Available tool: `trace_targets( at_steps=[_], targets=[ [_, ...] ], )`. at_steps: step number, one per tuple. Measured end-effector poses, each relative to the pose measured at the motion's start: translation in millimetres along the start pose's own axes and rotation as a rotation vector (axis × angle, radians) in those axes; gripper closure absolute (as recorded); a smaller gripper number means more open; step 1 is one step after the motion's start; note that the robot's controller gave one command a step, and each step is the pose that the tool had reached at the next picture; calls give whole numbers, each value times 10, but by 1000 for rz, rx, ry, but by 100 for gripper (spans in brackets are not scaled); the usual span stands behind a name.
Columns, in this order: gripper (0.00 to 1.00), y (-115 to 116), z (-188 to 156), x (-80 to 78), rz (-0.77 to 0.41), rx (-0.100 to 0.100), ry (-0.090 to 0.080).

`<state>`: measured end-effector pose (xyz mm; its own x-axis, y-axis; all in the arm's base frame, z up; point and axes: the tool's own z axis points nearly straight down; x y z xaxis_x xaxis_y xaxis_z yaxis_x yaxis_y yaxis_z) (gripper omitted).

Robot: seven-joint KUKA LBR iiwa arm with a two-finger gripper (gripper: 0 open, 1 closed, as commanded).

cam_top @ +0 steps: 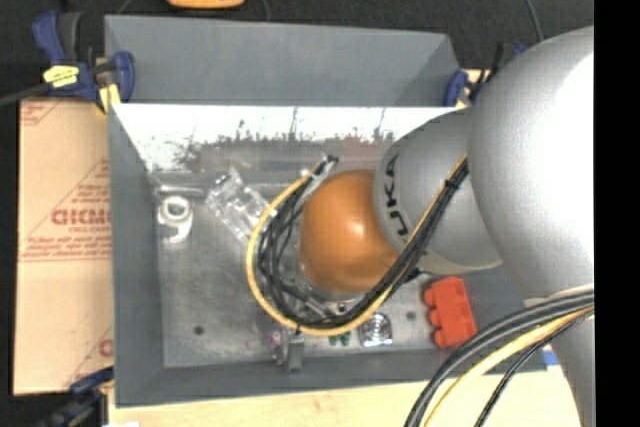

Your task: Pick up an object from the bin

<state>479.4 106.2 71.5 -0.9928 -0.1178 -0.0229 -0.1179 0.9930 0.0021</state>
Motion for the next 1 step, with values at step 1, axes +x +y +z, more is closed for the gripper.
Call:
trace_targets(
  at_steps=[1],
  targets=[
    [100,7,9,59,0,1,19]
  ],
)
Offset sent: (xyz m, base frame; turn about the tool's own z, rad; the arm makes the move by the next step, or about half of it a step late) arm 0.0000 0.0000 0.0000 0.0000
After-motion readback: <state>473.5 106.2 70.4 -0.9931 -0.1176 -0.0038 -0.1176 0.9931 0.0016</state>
